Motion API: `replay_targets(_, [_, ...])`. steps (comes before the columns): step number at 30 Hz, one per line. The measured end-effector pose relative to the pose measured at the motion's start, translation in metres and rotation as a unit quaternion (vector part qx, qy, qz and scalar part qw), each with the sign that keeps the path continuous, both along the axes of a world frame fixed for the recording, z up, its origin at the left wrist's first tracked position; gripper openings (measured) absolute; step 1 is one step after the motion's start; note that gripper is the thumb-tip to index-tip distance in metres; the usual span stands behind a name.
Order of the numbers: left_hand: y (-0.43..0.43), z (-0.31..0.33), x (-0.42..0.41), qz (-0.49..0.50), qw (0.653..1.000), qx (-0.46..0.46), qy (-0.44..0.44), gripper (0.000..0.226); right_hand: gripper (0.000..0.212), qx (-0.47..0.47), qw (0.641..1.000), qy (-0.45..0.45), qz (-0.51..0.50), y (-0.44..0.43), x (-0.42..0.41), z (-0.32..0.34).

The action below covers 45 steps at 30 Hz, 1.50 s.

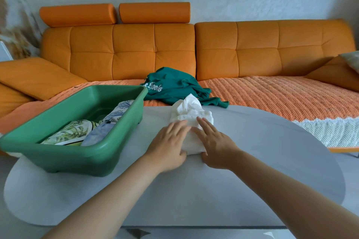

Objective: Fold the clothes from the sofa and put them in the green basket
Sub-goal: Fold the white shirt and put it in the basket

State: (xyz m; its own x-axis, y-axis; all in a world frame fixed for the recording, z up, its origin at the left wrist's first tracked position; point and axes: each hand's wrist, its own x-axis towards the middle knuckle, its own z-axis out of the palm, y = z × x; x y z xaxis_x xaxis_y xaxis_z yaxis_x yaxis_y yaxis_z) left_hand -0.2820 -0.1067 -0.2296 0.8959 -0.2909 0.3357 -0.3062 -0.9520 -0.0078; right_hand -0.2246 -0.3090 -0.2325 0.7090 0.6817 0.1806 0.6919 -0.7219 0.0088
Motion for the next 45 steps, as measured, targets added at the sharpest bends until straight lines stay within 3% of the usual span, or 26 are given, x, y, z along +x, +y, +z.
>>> replay_targets(3, [-0.001, -0.014, 0.010, 0.015, 0.991, 0.026, 0.127, 0.085, 0.079, -0.025, 0.999, 0.031, -0.031, 0.004, 0.003, -0.001])
replay_targets(8, [0.004, -0.007, 0.019, -0.001, 0.998, -0.003, 0.062, 0.093, 0.034, 0.008, 1.000, 0.025, 0.015, -0.003, 0.012, 0.021])
replay_targets(12, [0.006, 0.016, 0.018, -0.040, 0.992, -0.110, 0.050, 0.054, 0.010, 0.115, 0.991, 0.057, 0.035, -0.017, 0.008, 0.045])
replay_targets(15, [0.005, 0.044, 0.010, 0.024, 0.961, -0.236, 0.142, 0.026, 0.013, 0.267, 0.960, 0.083, 0.031, -0.027, 0.001, 0.054])
replay_targets(17, [0.007, 0.056, 0.006, 0.036, 0.947, -0.269, 0.173, 0.015, 0.018, 0.292, 0.951, 0.096, 0.036, -0.031, -0.007, 0.055])
replay_targets(19, [0.011, 0.064, 0.002, 0.023, 0.933, -0.293, 0.206, 0.022, 0.036, 0.269, 0.952, 0.142, 0.034, -0.031, -0.014, 0.049])
replay_targets(21, [0.015, 0.072, -0.001, 0.008, 0.909, -0.331, 0.254, 0.027, 0.031, 0.285, 0.940, 0.190, -0.002, -0.025, -0.019, 0.043])
replay_targets(25, [0.033, 0.080, -0.003, -0.005, 0.833, -0.443, 0.332, 0.043, 0.066, 0.356, 0.884, 0.298, -0.056, -0.013, -0.015, 0.048])
replay_targets(27, [0.037, 0.074, 0.001, 0.003, 0.807, -0.491, 0.327, 0.035, 0.067, 0.373, 0.861, 0.331, -0.096, -0.008, -0.010, 0.047])
replay_targets(29, [0.031, 0.068, 0.006, 0.058, 0.832, -0.481, 0.270, 0.026, 0.061, 0.384, 0.845, 0.343, -0.141, -0.002, -0.006, 0.045])
replay_targets(31, [0.021, 0.063, 0.012, 0.129, 0.893, -0.412, 0.125, 0.033, 0.049, 0.399, 0.835, 0.340, -0.167, 0.003, 0.000, 0.042])
replay_targets(33, [0.009, 0.062, 0.015, 0.104, 0.946, -0.300, -0.072, 0.035, 0.040, 0.405, 0.840, 0.314, -0.177, 0.008, 0.007, 0.042])
replay_targets(34, [0.003, 0.063, 0.015, 0.061, 0.958, -0.247, -0.128, 0.032, 0.038, 0.404, 0.844, 0.302, -0.181, 0.010, 0.010, 0.042])
replay_targets(36, [-0.009, 0.063, 0.016, 0.002, 0.980, -0.165, -0.114, 0.030, 0.040, 0.402, 0.847, 0.289, -0.193, 0.015, 0.016, 0.040])
replay_targets(39, [-0.014, 0.041, 0.025, 0.024, 0.997, -0.074, 0.010, 0.045, 0.052, 0.381, 0.847, 0.281, -0.243, 0.022, 0.024, 0.036])
replay_targets(40, [-0.010, 0.034, 0.029, 0.043, 0.995, -0.076, 0.049, 0.048, 0.057, 0.355, 0.866, 0.242, -0.257, 0.024, 0.024, 0.035])
replay_targets(41, [-0.006, 0.029, 0.033, 0.060, 0.989, -0.106, 0.088, 0.051, 0.058, 0.326, 0.896, 0.169, -0.248, 0.024, 0.024, 0.034])
replay_targets(43, [0.002, 0.021, 0.043, 0.074, 0.965, -0.213, 0.137, 0.052, 0.054, 0.272, 0.954, -0.001, -0.125, 0.024, 0.025, 0.034])
replay_targets(45, [0.008, 0.011, 0.052, 0.080, 0.937, -0.304, 0.152, 0.042, 0.046, 0.192, 0.981, 0.002, 0.007, 0.025, 0.029, 0.032])
